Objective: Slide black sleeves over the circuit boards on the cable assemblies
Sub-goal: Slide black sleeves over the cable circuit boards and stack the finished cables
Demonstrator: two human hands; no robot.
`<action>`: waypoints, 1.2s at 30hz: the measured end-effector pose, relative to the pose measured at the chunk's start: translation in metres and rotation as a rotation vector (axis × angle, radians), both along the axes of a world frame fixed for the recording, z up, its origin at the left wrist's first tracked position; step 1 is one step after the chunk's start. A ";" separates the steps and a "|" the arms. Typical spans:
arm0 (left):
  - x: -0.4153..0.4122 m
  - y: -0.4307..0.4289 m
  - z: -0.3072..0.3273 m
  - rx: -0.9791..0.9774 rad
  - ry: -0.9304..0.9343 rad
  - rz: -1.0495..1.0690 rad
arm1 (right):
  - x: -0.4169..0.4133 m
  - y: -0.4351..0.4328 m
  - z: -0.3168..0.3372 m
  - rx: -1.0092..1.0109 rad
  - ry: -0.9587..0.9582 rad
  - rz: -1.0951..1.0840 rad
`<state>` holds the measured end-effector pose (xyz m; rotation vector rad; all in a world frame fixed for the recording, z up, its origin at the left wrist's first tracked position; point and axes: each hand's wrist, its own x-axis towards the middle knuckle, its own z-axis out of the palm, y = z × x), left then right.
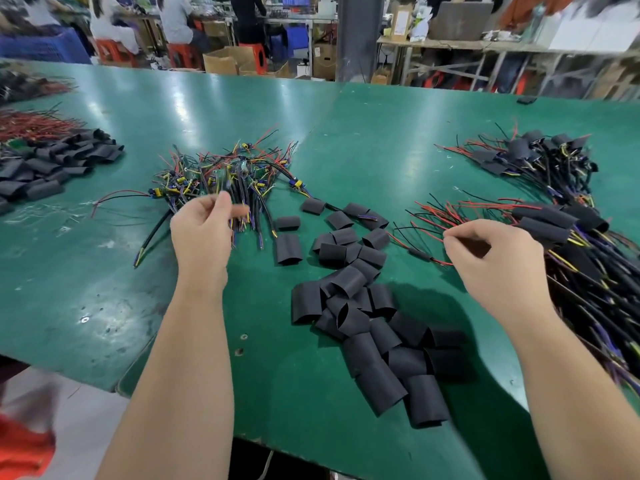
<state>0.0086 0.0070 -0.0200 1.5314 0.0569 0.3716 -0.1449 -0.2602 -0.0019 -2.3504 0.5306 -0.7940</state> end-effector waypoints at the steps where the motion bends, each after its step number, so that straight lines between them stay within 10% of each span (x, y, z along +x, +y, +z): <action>1: -0.002 0.000 0.004 -0.163 -0.062 -0.100 | 0.001 0.001 0.000 0.023 -0.006 0.004; 5: -0.010 -0.005 0.010 -0.412 -0.117 -0.434 | 0.002 0.005 -0.003 0.028 -0.015 0.042; 9: -0.017 -0.014 0.009 -0.173 -0.102 -0.554 | 0.004 0.005 -0.006 0.184 -0.004 0.094; 18: -0.029 -0.026 0.003 0.206 -0.080 -0.869 | 0.010 0.022 -0.009 1.204 -0.173 0.475; 27: -0.039 -0.034 0.002 0.399 -0.039 -0.966 | 0.011 0.019 -0.002 1.360 -0.328 0.513; 32: -0.027 -0.047 0.003 0.578 -0.078 -0.650 | 0.013 0.012 -0.004 1.401 -0.384 0.356; 36: 0.003 -0.066 -0.001 1.119 -0.175 -0.373 | 0.014 0.007 -0.005 1.408 -0.381 0.331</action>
